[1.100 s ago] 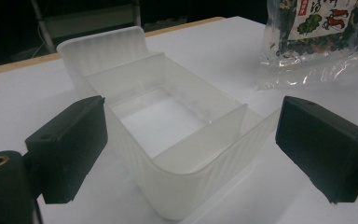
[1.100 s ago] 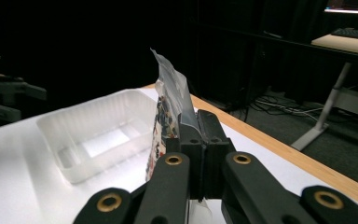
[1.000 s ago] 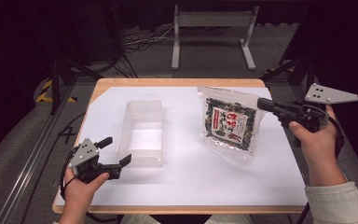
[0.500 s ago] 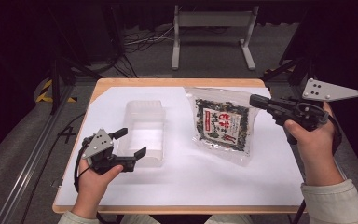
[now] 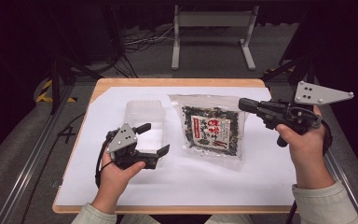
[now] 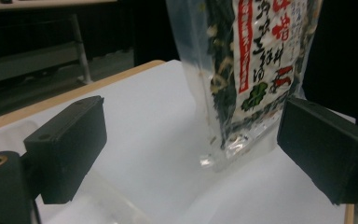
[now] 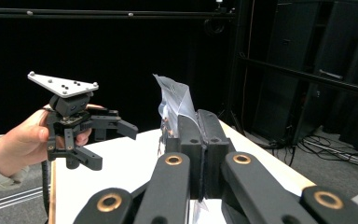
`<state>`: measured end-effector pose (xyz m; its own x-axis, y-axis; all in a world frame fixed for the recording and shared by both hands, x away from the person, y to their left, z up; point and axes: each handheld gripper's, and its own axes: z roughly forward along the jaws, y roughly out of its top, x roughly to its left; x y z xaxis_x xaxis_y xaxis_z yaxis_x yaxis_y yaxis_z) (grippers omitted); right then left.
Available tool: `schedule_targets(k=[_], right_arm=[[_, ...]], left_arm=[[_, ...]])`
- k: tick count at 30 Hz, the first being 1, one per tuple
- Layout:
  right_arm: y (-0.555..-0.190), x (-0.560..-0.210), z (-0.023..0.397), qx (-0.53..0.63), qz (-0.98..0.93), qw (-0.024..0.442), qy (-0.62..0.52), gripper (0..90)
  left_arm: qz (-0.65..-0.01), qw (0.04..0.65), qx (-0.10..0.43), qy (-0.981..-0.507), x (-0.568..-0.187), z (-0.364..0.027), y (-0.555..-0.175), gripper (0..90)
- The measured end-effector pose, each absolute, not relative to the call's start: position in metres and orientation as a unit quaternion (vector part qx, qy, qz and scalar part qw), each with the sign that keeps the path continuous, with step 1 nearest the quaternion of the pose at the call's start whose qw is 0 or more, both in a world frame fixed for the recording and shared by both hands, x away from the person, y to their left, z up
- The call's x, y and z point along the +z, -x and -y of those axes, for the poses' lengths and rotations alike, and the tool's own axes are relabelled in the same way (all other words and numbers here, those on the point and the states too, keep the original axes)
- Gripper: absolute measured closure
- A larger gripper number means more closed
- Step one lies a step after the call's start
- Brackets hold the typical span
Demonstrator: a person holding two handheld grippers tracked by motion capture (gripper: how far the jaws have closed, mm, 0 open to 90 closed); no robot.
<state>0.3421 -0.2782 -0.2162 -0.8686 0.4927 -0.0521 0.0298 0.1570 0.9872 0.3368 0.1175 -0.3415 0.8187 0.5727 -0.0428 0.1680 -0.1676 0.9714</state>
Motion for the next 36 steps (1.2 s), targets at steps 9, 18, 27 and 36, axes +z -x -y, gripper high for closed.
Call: schedule_targets(k=[9, 18, 27, 36], right_arm=[[-0.338, -0.216, 0.275, 0.631, -0.736, 0.181, -0.166, 90.0], [-0.334, -0.218, 0.272, 0.639, -0.732, 0.177, -0.156, 90.0], [-0.333, -0.221, 0.271, 0.646, -0.728, 0.172, -0.152, 90.0], [-0.335, -0.226, 0.272, 0.654, -0.724, 0.162, -0.148, 90.0]], left_arm=[[-0.233, 0.619, 0.159, -0.733, -0.329, -0.098, -0.344, 8.8], [-0.232, 0.631, 0.147, -0.726, -0.323, -0.085, -0.36, 8.6], [-0.228, 0.65, 0.122, -0.714, -0.324, -0.075, -0.372, 8.9], [-0.208, 0.675, 0.082, -0.703, -0.327, -0.065, -0.377, 11.3]])
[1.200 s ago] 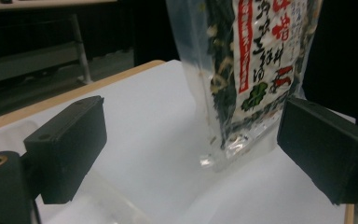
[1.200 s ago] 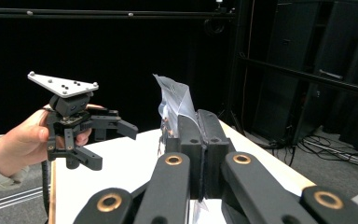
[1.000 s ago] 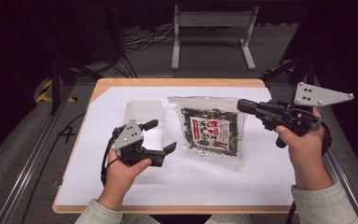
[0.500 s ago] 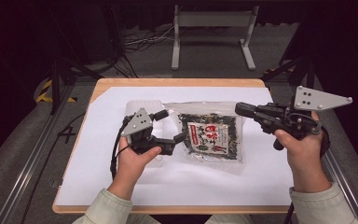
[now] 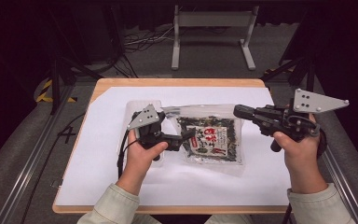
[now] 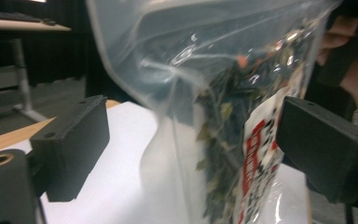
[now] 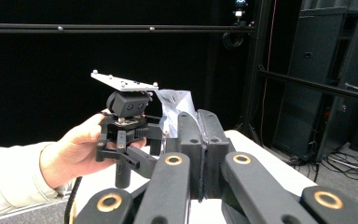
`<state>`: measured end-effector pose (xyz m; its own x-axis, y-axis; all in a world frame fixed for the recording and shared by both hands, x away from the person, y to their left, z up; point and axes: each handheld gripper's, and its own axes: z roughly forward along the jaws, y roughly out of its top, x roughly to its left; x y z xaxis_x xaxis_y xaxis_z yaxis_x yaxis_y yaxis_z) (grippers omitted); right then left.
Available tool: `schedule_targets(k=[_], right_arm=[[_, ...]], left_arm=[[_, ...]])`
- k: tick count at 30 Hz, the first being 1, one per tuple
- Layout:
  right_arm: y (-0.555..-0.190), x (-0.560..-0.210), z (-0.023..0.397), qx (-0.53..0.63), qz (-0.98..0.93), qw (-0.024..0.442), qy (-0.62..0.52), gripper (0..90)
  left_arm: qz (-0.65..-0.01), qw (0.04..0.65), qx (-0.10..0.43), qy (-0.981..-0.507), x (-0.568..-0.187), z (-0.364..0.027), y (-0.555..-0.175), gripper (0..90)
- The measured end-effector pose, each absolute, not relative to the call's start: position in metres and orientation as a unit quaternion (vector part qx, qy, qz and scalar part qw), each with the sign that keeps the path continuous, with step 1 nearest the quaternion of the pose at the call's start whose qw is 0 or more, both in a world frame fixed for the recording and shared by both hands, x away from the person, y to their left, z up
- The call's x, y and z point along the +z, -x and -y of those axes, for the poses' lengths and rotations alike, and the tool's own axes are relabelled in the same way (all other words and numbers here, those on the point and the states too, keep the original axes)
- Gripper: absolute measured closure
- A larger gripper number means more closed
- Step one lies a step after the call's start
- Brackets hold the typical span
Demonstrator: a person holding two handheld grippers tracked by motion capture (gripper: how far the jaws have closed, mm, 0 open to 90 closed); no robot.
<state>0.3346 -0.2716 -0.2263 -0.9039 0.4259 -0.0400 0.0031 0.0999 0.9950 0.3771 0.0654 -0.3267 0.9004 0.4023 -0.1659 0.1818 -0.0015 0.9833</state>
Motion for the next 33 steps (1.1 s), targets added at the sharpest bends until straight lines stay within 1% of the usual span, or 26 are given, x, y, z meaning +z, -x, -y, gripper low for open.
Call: schedule_targets(k=[2, 5, 8, 9, 11, 12, 13, 14, 18, 19, 22, 23, 24, 29, 32, 33], right_arm=[[-0.335, -0.228, 0.272, 0.656, -0.722, 0.161, -0.149, 90.0], [-0.335, -0.229, 0.273, 0.659, -0.72, 0.159, -0.148, 90.0], [-0.335, -0.23, 0.272, 0.66, -0.719, 0.159, -0.148, 90.0], [-0.335, -0.231, 0.273, 0.66, -0.719, 0.16, -0.148, 90.0], [-0.335, -0.231, 0.273, 0.66, -0.719, 0.161, -0.149, 90.0], [-0.336, -0.231, 0.273, 0.659, -0.719, 0.161, -0.149, 90.0], [-0.336, -0.232, 0.274, 0.661, -0.716, 0.163, -0.152, 90.0], [-0.336, -0.232, 0.274, 0.661, -0.716, 0.163, -0.152, 90.0], [-0.338, -0.235, 0.278, 0.665, -0.712, 0.161, -0.158, 90.0], [-0.338, -0.236, 0.28, 0.667, -0.709, 0.163, -0.162, 90.0], [-0.339, -0.236, 0.283, 0.67, -0.704, 0.167, -0.166, 90.0], [-0.339, -0.236, 0.284, 0.672, -0.702, 0.169, -0.168, 90.0], [-0.339, -0.237, 0.286, 0.673, -0.699, 0.171, -0.17, 89.9], [-0.34, -0.239, 0.291, 0.678, -0.693, 0.172, -0.176, 88.6], [-0.339, -0.24, 0.291, 0.674, -0.694, 0.181, -0.176, 87.3], [-0.338, -0.24, 0.291, 0.671, -0.695, 0.188, -0.177, 85.7]], left_arm=[[-0.204, 0.677, 0.077, -0.703, -0.327, -0.065, -0.377, 15.0], [-0.184, 0.685, 0.072, -0.701, -0.326, -0.063, -0.375, 23.1], [-0.17, 0.684, 0.077, -0.705, -0.325, -0.061, -0.373, 35.7], [-0.165, 0.685, 0.075, -0.706, -0.325, -0.061, -0.372, 38.1], [-0.156, 0.689, 0.07, -0.705, -0.324, -0.061, -0.372, 49.3], [-0.154, 0.688, 0.065, -0.706, -0.323, -0.061, -0.371, 49.3], [-0.149, 0.69, 0.063, -0.705, -0.323, -0.061, -0.37, 54.9], [-0.148, 0.691, 0.064, -0.705, -0.322, -0.061, -0.369, 54.9], [-0.137, 0.683, 0.057, -0.716, -0.32, -0.062, -0.366, 61.1], [-0.13, 0.683, 0.048, -0.717, -0.318, -0.062, -0.365, 64.0], [-0.121, 0.685, 0.043, -0.717, -0.316, -0.062, -0.363, 68.6], [-0.115, 0.687, 0.036, -0.716, -0.315, -0.062, -0.362, 68.6], [-0.11, 0.689, 0.033, -0.716, -0.314, -0.061, -0.361, 71.2], [-0.108, 0.687, 0.03, -0.718, -0.31, -0.061, -0.359, 73.2], [-0.107, 0.685, 0.029, -0.72, -0.31, -0.06, -0.359, 73.6], [-0.106, 0.686, 0.029, -0.72, -0.309, -0.06, -0.359, 73.8]])
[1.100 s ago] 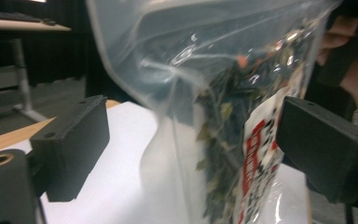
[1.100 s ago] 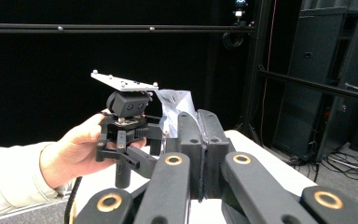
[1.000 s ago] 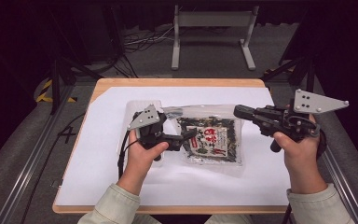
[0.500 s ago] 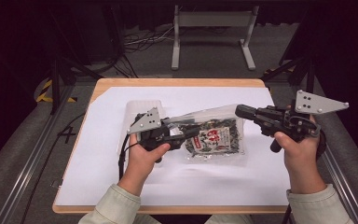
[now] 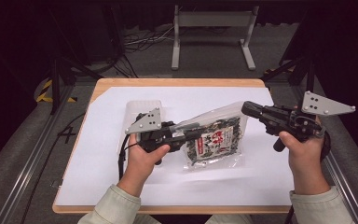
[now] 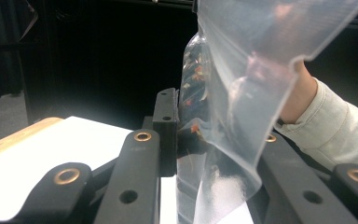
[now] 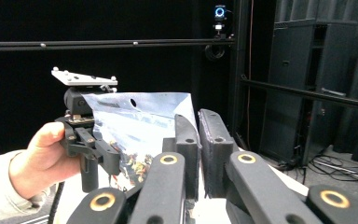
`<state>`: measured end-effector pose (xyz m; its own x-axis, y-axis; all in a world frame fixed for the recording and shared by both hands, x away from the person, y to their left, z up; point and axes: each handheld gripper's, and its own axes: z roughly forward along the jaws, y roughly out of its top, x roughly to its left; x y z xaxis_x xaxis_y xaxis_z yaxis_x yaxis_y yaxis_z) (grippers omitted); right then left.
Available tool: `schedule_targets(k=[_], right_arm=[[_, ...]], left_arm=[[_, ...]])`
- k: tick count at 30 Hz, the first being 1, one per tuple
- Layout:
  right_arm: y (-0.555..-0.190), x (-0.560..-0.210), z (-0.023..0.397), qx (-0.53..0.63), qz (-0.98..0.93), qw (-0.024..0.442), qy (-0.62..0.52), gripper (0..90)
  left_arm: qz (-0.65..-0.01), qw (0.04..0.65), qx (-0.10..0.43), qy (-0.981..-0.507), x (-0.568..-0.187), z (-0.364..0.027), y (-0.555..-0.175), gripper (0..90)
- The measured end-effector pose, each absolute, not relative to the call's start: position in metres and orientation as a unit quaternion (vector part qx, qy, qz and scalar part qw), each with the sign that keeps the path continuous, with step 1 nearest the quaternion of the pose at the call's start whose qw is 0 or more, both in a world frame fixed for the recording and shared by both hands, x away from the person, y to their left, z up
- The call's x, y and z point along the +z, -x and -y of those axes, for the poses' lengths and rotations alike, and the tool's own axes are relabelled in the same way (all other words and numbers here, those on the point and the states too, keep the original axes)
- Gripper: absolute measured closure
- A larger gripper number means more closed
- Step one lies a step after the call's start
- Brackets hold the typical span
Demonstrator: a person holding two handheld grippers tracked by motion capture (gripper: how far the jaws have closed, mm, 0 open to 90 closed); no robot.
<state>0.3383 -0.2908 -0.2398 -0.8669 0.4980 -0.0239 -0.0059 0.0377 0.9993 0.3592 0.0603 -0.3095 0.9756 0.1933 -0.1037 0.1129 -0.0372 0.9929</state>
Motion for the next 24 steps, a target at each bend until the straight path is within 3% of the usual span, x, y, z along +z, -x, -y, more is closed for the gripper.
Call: schedule_targets(k=[4, 17, 24], right_arm=[[-0.337, -0.239, 0.29, 0.667, -0.696, 0.2, -0.177, 81.3], [-0.331, -0.241, 0.303, 0.671, -0.682, 0.21, -0.202, 53.7], [-0.323, -0.253, 0.314, 0.653, -0.685, 0.232, -0.224, 44.9]], left_arm=[[-0.105, 0.687, 0.034, -0.718, -0.307, -0.06, -0.357, 74.1], [-0.098, 0.685, 0.062, -0.72, -0.289, -0.063, -0.35, 74.3], [-0.11, 0.689, 0.077, -0.712, -0.279, -0.072, -0.354, 74.2]])
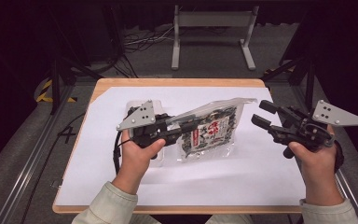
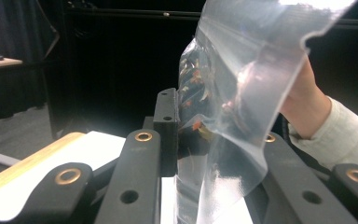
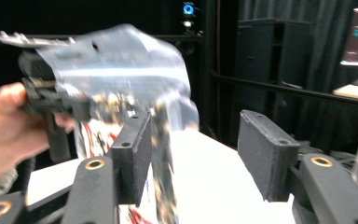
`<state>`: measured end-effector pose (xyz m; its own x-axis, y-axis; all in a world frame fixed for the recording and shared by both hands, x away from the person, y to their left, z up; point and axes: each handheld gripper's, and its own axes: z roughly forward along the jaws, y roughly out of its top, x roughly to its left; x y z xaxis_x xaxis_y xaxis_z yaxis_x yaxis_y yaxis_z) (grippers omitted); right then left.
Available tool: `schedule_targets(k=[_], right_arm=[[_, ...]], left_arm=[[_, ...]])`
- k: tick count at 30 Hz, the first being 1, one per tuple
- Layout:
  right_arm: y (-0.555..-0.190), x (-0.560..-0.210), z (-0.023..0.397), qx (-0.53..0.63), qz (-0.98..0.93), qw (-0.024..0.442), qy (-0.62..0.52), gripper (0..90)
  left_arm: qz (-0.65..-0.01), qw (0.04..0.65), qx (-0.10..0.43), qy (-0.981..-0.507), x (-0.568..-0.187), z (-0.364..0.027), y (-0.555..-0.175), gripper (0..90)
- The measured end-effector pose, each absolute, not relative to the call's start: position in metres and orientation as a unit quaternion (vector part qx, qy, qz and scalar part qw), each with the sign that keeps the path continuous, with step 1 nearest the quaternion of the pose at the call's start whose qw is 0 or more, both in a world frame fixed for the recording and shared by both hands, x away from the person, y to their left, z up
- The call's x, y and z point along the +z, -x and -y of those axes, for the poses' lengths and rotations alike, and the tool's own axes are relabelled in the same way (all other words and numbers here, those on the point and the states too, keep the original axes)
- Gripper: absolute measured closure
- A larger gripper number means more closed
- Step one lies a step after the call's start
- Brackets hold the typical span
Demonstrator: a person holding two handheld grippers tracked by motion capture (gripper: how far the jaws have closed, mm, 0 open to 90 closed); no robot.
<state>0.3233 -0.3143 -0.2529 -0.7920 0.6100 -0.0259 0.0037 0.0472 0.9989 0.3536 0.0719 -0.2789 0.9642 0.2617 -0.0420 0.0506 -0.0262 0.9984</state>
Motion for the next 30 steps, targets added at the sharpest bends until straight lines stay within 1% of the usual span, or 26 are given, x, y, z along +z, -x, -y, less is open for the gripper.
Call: schedule_targets(k=[7, 13, 16, 23, 30], right_arm=[[-0.32, -0.273, 0.327, 0.625, -0.694, 0.247, -0.258, 42.4], [-0.319, -0.29, 0.333, 0.627, -0.688, 0.24, -0.278, 39.5], [-0.323, -0.301, 0.332, 0.593, -0.702, 0.264, -0.293, 38.2], [-0.327, -0.308, 0.333, 0.591, -0.703, 0.259, -0.301, 37.3], [-0.331, -0.315, 0.337, 0.585, -0.702, 0.258, -0.313, 36.5]], left_arm=[[-0.114, 0.689, 0.098, -0.709, -0.269, -0.081, -0.354, 74.1], [-0.12, 0.687, 0.112, -0.708, -0.263, -0.088, -0.357, 74.2], [-0.124, 0.687, 0.118, -0.706, -0.261, -0.092, -0.358, 74.2], [-0.137, 0.687, 0.134, -0.701, -0.256, -0.104, -0.361, 74.1], [-0.15, 0.679, 0.163, -0.7, -0.25, -0.118, -0.36, 74.1]])
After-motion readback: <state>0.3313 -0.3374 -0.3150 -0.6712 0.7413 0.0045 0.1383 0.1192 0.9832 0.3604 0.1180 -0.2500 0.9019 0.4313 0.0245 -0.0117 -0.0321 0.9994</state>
